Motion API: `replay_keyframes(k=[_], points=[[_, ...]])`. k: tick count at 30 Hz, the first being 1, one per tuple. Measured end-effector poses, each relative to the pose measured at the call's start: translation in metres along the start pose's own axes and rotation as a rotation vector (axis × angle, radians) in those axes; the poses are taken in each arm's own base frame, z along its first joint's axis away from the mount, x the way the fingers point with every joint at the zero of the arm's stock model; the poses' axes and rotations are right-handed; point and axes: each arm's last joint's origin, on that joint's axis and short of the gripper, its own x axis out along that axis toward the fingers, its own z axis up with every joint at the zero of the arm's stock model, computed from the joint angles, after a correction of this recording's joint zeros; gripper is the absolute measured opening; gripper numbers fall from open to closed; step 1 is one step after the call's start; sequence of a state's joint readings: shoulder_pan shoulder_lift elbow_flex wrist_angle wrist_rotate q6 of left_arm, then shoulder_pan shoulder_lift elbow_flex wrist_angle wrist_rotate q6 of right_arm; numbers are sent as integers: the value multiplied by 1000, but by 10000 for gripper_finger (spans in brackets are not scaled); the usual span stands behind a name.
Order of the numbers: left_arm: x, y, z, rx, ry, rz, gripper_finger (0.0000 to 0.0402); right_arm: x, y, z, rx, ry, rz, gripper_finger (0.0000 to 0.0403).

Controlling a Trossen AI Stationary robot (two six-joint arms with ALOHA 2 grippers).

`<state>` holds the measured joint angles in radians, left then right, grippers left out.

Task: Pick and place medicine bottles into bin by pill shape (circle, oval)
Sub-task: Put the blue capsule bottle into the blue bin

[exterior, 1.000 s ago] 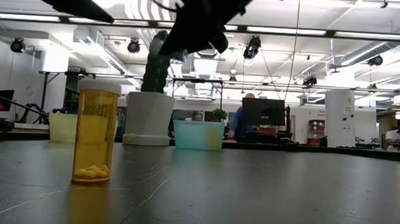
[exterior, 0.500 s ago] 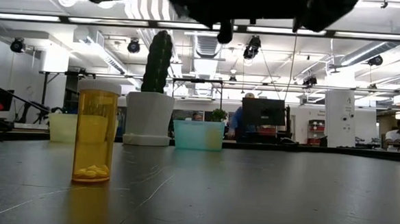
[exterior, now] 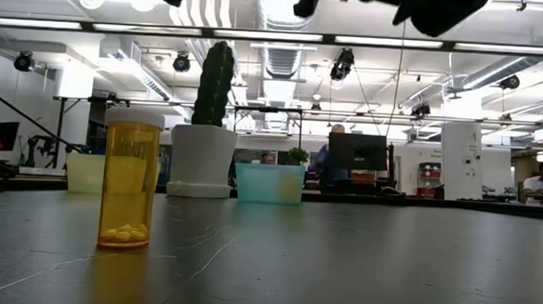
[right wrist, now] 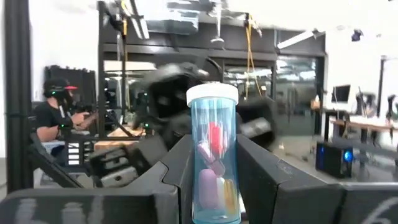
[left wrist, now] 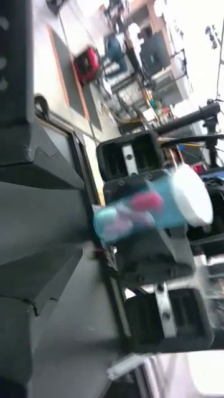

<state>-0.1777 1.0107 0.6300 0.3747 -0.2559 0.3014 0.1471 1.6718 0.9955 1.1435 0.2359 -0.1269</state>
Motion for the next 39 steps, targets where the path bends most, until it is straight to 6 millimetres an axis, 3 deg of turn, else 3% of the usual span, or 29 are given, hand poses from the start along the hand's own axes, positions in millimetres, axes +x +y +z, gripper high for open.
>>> replay_keyframes(k=[11,25,39], points=[[18,3,-5,-154,-115,-181,144,4,12,10,-56,-32,24,93],[46,2,-21,-239,-185,-186,144,3,12,6,-28,9,4,93],[46,1,-22,-198,-187,-192,144,0,11,0,-53,57,-33,93]])
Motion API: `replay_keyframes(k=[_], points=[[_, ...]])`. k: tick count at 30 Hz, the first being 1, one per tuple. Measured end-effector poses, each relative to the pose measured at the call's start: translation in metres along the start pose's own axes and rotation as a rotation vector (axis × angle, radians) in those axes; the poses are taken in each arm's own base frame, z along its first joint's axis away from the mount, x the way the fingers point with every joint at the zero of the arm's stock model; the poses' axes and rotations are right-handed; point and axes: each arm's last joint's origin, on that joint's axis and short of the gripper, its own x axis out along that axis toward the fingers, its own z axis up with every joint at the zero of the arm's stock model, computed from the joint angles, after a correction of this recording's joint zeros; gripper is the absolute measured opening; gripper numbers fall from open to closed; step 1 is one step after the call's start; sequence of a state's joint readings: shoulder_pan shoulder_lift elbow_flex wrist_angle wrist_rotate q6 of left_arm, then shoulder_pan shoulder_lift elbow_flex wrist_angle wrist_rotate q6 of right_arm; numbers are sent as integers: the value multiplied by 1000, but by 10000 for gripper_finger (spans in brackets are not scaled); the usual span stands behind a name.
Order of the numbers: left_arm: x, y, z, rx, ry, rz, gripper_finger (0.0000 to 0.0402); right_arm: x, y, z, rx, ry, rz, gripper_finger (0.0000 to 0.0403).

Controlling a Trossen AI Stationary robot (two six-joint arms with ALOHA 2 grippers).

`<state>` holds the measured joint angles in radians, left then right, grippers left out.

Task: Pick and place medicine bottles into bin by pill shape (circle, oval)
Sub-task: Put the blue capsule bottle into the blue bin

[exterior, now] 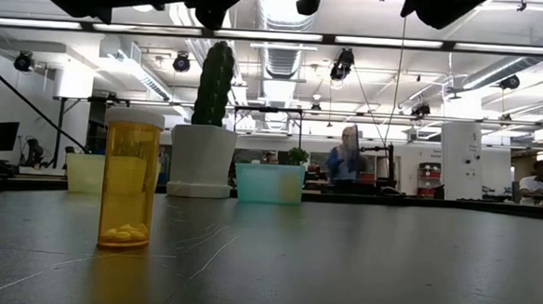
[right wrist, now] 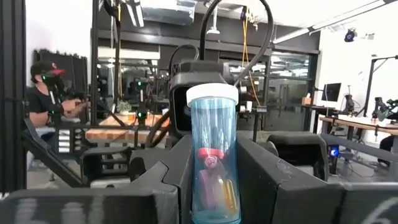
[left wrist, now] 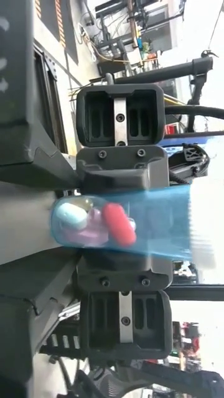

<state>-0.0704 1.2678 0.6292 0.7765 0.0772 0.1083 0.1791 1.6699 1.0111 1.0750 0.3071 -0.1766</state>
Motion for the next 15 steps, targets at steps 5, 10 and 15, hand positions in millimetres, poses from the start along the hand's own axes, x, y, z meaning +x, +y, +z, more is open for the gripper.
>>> replay_keyframes(k=[5,10,15], points=[[-5,0,4,9,30,-3,144,0,0,-3,-13,32,-1,93],[-11,0,9,9,35,-4,144,0,0,-3,-18,35,-3,93],[-11,0,9,10,36,-4,144,0,0,-4,-18,38,-4,93]])
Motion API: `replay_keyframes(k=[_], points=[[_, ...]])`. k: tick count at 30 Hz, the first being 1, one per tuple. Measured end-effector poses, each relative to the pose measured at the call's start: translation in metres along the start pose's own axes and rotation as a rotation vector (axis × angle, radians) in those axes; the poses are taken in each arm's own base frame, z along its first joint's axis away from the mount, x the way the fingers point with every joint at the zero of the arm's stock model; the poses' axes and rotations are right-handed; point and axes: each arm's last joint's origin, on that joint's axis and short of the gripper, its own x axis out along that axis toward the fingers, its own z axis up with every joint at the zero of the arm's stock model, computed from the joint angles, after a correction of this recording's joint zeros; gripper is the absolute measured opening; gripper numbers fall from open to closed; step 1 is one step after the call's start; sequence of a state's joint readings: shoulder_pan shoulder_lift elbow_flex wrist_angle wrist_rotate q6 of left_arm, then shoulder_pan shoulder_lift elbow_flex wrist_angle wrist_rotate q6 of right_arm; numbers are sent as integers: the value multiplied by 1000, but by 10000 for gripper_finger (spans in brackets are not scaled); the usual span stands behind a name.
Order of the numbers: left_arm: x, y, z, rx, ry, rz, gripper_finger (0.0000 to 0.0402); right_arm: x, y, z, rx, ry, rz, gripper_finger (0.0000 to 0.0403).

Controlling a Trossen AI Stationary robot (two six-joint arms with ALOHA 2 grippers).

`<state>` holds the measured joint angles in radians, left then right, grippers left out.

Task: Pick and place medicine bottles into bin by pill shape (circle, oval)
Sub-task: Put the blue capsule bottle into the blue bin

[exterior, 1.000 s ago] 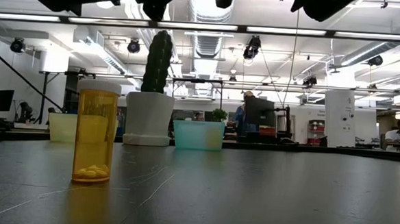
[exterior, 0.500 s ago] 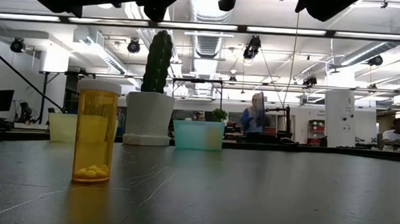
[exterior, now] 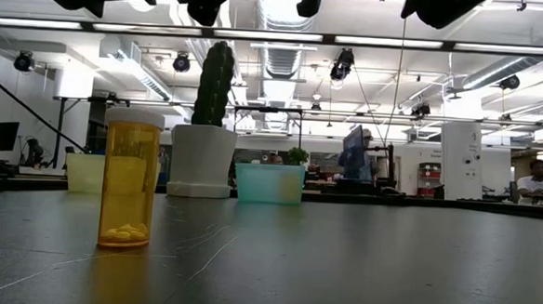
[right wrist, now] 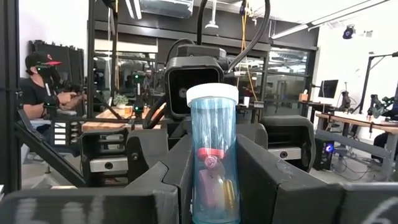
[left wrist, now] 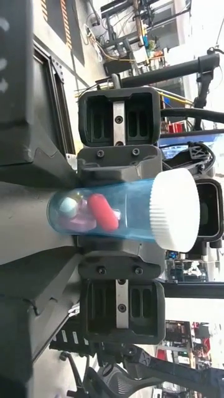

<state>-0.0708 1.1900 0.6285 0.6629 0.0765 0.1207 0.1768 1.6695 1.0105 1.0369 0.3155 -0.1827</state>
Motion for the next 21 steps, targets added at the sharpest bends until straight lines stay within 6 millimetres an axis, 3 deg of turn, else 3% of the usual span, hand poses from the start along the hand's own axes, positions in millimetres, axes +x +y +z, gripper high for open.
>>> replay_keyframes(k=[4,11,21], points=[[0,0,0,0,-6,1,132,0,0,0,5,3,1,93],[0,0,1,-1,-7,6,70,0,0,-1,-3,6,4,93],[0,0,0,-5,-2,5,73,0,0,-2,6,14,4,100]])
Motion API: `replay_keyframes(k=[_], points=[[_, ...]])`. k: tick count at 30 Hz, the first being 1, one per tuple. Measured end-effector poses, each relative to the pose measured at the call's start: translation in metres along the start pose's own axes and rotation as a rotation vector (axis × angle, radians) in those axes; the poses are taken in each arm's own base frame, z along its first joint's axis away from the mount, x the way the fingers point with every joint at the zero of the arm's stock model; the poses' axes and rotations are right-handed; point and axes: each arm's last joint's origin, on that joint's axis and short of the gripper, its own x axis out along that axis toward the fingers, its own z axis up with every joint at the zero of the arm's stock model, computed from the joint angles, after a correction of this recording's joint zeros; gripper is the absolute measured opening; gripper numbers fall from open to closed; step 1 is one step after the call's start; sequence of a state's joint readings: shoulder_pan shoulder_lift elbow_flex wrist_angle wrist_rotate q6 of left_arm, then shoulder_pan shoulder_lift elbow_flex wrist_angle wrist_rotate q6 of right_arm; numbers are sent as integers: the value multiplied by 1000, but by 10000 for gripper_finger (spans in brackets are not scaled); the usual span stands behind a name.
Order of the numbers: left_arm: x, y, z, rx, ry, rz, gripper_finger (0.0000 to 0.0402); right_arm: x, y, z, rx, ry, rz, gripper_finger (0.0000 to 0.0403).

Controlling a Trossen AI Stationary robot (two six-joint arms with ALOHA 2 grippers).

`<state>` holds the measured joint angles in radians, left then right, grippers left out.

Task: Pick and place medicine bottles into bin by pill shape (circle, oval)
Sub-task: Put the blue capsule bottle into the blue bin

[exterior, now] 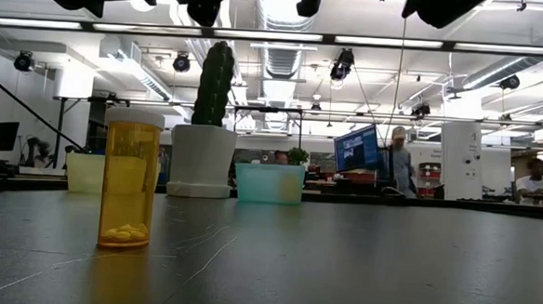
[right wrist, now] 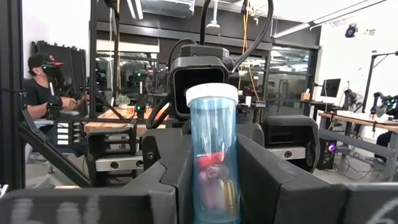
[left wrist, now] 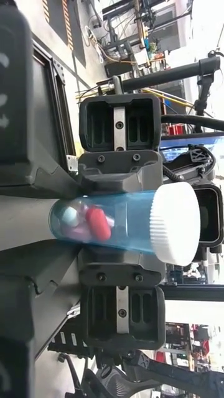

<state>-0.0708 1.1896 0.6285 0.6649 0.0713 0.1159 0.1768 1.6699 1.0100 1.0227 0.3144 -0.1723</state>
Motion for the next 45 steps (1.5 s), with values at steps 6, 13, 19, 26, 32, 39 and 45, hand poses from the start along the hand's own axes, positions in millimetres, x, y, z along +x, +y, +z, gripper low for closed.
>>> replay_keyframes(k=[6,13,19,26,32,39,45], points=[[0,0,-1,-2,15,3,75,0,0,-1,10,6,-1,132],[0,1,-2,-2,22,8,76,0,0,-1,0,6,-1,144],[0,5,-5,2,56,30,76,-1,-2,1,3,43,-8,146],[-2,8,-5,21,72,46,77,-7,-7,10,19,141,-51,144],[-2,9,-6,42,87,48,77,-12,-9,18,13,204,-42,146],[-3,13,-10,51,127,60,77,-25,-17,34,29,299,-53,146],[-5,18,-18,116,220,113,77,-35,-23,53,28,320,-50,139]])
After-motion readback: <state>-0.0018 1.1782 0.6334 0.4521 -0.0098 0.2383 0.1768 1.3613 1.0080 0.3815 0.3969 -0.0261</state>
